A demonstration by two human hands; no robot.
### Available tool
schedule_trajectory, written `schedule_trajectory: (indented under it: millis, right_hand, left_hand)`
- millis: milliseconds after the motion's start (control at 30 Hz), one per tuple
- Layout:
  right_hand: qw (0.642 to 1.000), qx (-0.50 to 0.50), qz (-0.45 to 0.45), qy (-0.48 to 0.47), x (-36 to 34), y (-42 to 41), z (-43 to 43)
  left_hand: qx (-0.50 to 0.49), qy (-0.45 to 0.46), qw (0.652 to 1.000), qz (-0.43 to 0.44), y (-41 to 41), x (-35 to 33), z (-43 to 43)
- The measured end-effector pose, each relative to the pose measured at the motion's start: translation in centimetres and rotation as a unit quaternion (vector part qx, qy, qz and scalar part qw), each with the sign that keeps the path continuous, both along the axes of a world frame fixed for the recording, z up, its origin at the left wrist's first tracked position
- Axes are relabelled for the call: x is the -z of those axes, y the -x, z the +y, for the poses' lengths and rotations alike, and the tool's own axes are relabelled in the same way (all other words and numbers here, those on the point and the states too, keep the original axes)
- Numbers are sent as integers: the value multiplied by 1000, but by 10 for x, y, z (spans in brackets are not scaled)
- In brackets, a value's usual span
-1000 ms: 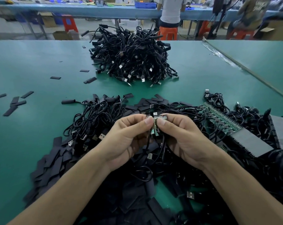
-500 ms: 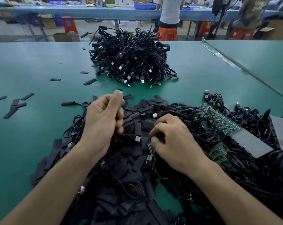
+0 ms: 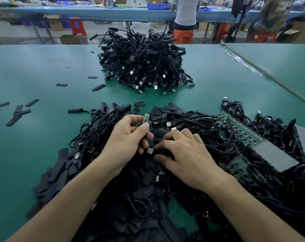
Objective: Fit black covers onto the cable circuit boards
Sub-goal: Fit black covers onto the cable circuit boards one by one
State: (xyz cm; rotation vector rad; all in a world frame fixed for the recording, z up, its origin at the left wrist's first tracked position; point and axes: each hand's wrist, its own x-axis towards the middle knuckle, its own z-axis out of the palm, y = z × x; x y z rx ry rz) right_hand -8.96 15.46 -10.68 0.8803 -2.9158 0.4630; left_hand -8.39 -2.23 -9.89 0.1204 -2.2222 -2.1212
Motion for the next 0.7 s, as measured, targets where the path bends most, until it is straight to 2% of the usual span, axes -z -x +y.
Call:
schedule_trajectory:
  millis: [200, 267, 367, 433, 533, 700]
  right_hand:
    - [997, -15, -6, 82, -2, 0, 0]
    - [987, -6, -27, 158, -1, 0, 0]
    - [939, 23, -74, 335, -2, 0, 2]
    - [913, 37, -76, 400, -3, 0, 3]
    - [899, 42, -88, 428, -2, 2, 2]
    - [899, 37, -94, 427, -2, 1, 2]
  left_hand:
    - [-1, 11, 1000, 10, 0, 4, 0]
    - [-1, 18, 1000, 11, -1, 4, 0]
    - [4, 33, 999, 5, -2, 3, 1]
    - [14, 37, 999, 3, -4, 2, 1]
    - [44, 53, 998, 5, -6, 1, 2]
    - [45, 40, 998, 12, -7, 0, 1]
